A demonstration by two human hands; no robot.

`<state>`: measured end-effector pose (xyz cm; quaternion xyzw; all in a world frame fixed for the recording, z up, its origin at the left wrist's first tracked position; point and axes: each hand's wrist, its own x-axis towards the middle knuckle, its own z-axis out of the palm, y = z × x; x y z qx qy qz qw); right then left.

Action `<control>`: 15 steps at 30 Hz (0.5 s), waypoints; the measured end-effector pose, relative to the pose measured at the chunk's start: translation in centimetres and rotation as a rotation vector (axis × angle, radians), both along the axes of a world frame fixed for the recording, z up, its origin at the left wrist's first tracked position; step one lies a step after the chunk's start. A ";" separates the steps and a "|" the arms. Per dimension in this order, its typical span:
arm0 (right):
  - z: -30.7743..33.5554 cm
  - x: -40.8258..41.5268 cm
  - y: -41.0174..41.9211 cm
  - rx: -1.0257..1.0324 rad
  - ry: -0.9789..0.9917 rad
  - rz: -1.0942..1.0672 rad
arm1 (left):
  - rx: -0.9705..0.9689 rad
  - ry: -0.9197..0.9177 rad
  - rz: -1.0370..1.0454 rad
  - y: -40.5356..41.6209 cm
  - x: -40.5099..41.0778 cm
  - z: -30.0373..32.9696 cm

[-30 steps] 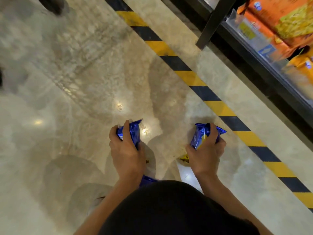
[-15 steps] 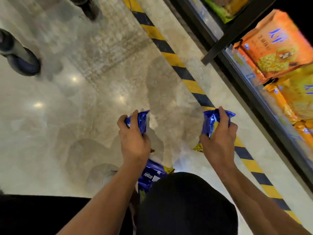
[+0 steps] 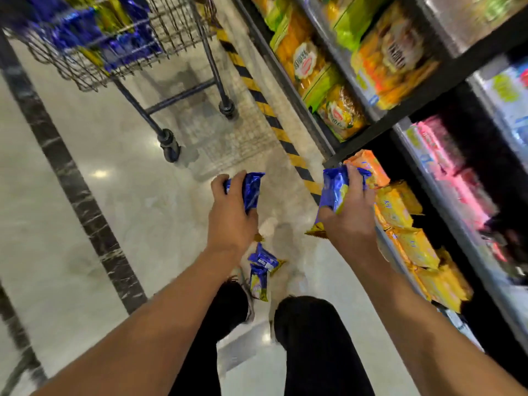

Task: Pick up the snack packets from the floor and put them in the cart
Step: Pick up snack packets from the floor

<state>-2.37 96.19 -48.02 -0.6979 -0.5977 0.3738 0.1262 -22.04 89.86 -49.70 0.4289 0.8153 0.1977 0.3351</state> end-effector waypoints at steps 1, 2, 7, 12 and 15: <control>2.7 -0.4 0.0 0.002 0.013 0.018 | 0.010 0.007 0.009 -0.1 -0.4 2.6; 5.2 -0.8 -0.1 0.007 0.020 0.048 | 0.026 0.017 0.017 -0.1 -0.7 5.3; 16.0 -3.5 -1.9 -0.020 0.076 0.160 | 0.092 0.052 0.125 -1.3 -1.5 16.6; 22.6 -5.1 -4.3 0.050 0.086 0.331 | 0.173 0.095 0.153 -5.1 -0.6 24.0; 25.1 -6.2 -5.9 0.054 0.146 0.357 | 0.208 0.070 0.257 -8.5 -0.3 27.4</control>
